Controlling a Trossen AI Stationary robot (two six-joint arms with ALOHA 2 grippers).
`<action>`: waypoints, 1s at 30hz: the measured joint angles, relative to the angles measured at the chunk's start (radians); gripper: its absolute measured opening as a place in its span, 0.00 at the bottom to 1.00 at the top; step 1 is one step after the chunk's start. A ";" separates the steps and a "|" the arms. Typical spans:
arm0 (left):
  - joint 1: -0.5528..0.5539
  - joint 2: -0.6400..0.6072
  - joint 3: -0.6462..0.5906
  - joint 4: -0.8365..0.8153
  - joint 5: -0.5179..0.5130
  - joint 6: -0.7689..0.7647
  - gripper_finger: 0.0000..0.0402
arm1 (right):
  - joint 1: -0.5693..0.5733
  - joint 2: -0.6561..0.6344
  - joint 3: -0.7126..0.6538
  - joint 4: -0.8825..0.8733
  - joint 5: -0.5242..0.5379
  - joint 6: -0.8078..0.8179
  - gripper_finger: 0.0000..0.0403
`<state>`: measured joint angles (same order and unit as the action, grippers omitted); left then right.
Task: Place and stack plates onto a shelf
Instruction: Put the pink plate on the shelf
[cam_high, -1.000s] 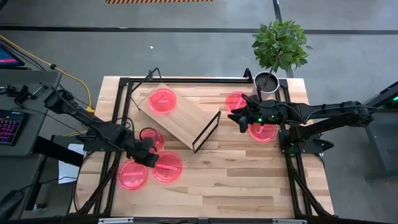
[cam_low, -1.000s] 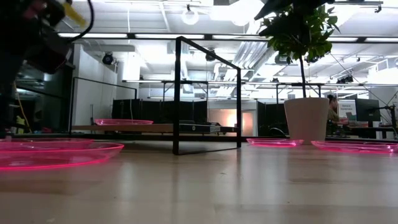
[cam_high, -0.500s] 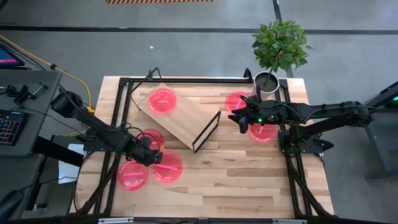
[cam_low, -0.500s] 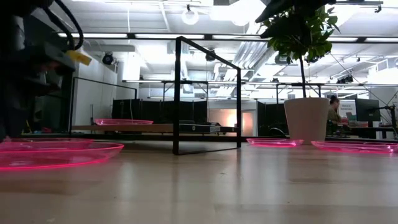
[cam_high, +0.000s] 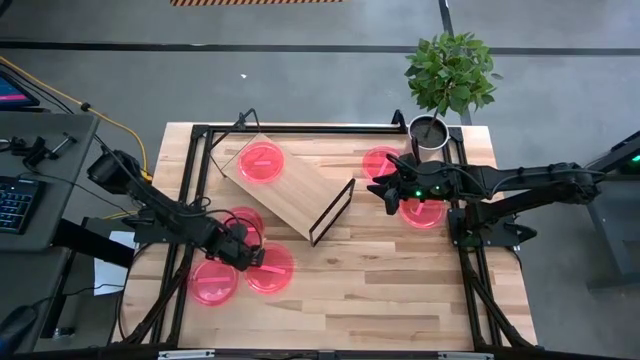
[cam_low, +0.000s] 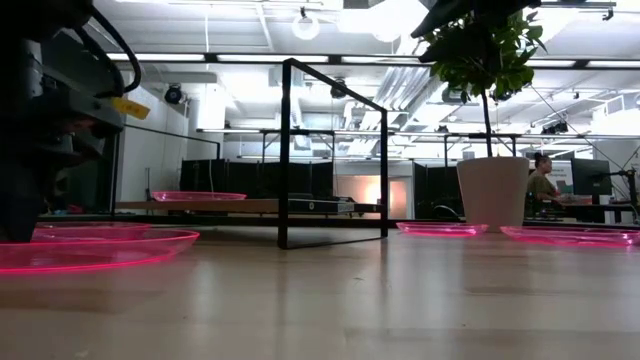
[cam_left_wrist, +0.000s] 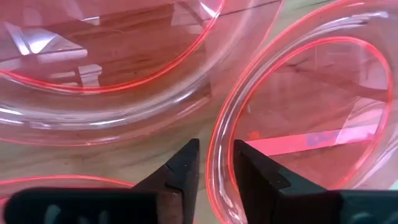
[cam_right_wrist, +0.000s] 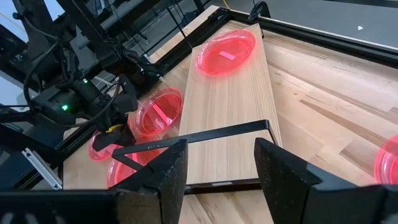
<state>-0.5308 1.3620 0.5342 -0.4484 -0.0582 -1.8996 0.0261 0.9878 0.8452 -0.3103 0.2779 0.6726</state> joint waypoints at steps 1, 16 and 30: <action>0.000 0.001 0.000 -0.001 0.001 0.000 0.18 | 0.000 0.000 0.000 0.000 0.000 0.000 0.42; 0.000 -0.356 0.000 0.032 -0.004 0.180 0.00 | 0.000 0.000 0.000 -0.007 0.010 -0.002 0.42; 0.177 -0.735 0.000 -0.226 -0.314 0.243 0.00 | 0.000 0.000 0.000 -0.007 0.010 0.001 0.42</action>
<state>-0.3536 0.6272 0.5339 -0.6742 -0.3723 -1.6567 0.0261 0.9882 0.8452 -0.3172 0.2879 0.6740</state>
